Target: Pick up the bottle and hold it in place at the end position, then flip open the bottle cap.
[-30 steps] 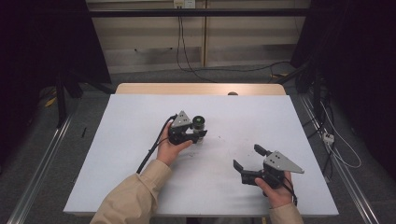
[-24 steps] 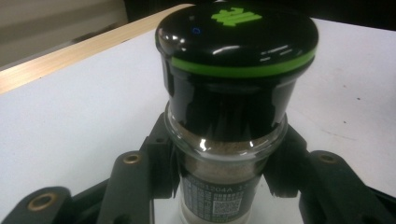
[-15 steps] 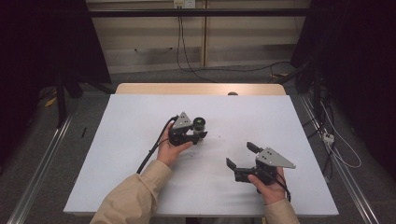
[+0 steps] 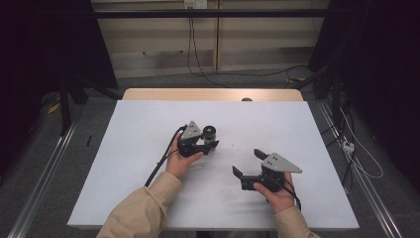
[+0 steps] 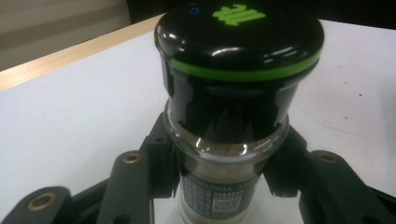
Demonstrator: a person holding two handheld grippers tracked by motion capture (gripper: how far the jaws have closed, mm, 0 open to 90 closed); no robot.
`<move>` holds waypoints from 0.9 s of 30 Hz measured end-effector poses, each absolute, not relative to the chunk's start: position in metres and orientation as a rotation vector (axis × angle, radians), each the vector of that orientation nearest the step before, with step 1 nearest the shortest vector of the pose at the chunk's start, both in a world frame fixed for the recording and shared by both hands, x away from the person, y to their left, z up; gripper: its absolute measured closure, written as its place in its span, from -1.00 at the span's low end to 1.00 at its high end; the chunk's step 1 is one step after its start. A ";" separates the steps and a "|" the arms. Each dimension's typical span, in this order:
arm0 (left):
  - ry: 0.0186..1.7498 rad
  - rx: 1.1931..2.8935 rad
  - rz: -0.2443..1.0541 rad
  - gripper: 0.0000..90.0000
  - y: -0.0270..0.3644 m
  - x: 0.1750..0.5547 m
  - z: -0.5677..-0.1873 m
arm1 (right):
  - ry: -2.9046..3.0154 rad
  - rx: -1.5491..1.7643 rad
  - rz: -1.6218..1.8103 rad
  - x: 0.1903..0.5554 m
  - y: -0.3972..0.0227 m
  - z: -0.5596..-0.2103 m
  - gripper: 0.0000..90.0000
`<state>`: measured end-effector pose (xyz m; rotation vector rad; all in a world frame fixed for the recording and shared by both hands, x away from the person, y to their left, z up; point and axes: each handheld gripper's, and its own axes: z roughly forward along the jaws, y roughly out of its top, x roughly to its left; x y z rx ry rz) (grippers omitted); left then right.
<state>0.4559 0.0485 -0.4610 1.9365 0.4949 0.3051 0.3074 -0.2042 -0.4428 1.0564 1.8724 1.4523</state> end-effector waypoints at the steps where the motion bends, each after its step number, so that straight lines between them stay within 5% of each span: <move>1: 0.491 1.939 0.307 0.18 0.049 0.456 -0.461 | 1.873 1.063 1.447 0.308 -0.203 -0.443 -0.92; 18: 0.493 1.939 0.304 0.18 0.049 0.457 -0.461 | 1.885 1.137 1.416 0.334 -0.191 -0.442 -0.74; 27: 0.491 1.940 0.308 0.18 0.049 0.457 -0.461 | 1.904 1.130 1.394 0.349 -0.189 -0.436 -0.03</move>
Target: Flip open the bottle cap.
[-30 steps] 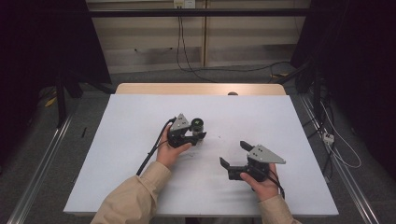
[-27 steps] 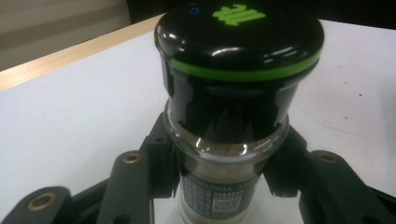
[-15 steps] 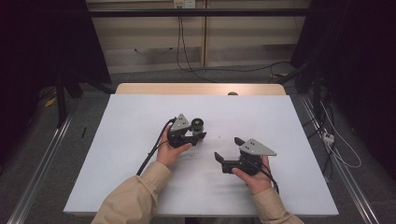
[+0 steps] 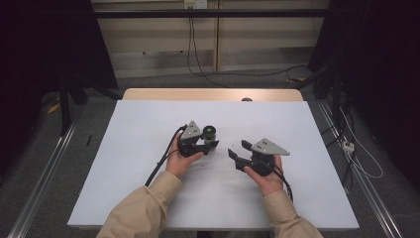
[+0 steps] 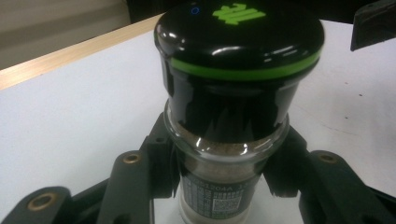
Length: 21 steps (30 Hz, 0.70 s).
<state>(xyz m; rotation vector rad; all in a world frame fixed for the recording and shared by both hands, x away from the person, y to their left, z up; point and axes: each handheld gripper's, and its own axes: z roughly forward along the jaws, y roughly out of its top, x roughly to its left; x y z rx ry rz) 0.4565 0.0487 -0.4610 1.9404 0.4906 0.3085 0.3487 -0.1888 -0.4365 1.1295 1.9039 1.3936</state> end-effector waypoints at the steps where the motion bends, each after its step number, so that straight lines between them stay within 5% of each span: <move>1: 0.491 1.940 0.308 0.18 0.049 0.456 -0.461 | 1.900 1.128 1.394 0.350 -0.188 -0.435 0.02; 14: 0.495 1.936 0.310 0.18 0.048 0.456 -0.461 | 1.922 1.115 1.399 0.363 -0.174 -0.430 0.30; 21: 0.495 1.935 0.310 0.18 0.048 0.456 -0.461 | 1.950 1.104 1.405 0.368 -0.169 -0.427 0.72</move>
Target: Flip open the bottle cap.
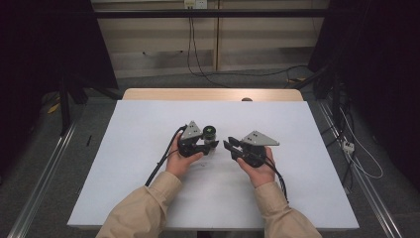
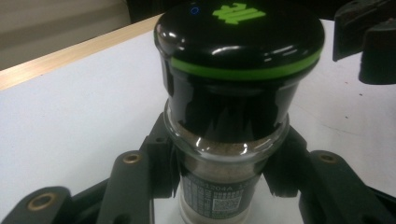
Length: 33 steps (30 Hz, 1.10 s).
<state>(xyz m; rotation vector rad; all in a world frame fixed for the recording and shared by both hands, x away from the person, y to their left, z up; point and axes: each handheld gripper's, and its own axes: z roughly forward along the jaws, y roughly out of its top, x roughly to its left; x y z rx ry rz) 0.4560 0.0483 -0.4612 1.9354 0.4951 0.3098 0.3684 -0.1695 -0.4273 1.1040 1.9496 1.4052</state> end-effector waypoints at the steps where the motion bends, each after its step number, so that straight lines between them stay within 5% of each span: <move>1: 0.495 1.935 0.310 0.18 0.048 0.456 -0.461 | 1.958 1.100 1.408 0.369 -0.168 -0.427 0.77; 9: 0.492 1.938 0.314 0.18 0.048 0.456 -0.461 | 1.994 1.069 1.389 0.374 -0.161 -0.426 1.00; 33: 0.492 1.937 0.314 0.18 0.047 0.455 -0.461 | 2.047 1.044 1.372 0.389 -0.146 -0.422 1.00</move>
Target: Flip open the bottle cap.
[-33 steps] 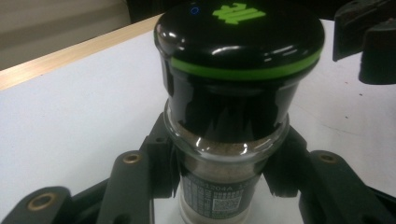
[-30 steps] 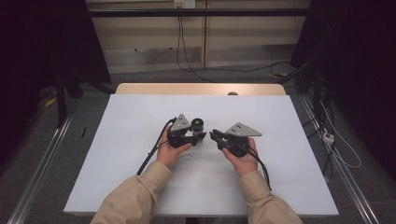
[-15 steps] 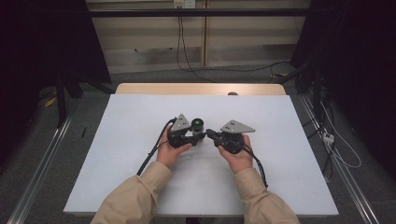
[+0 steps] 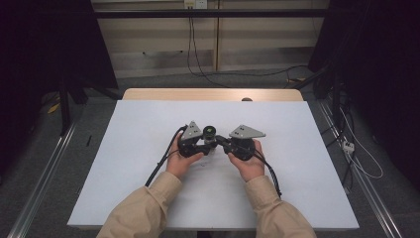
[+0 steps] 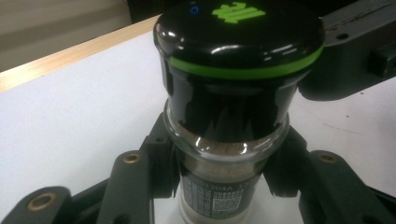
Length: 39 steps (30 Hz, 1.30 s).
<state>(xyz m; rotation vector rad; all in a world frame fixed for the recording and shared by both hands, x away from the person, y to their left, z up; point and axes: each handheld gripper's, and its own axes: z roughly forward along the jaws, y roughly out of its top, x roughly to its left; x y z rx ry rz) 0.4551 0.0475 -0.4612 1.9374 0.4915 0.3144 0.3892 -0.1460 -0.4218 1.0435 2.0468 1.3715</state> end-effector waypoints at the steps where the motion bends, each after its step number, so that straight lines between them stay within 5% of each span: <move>1: 0.491 1.937 0.315 0.18 0.047 0.455 -0.461 | 2.047 1.044 1.369 0.389 -0.146 -0.421 1.00; 39: 0.502 1.944 0.327 0.18 0.047 0.454 -0.461 | 2.023 1.030 1.381 0.391 -0.145 -0.417 1.00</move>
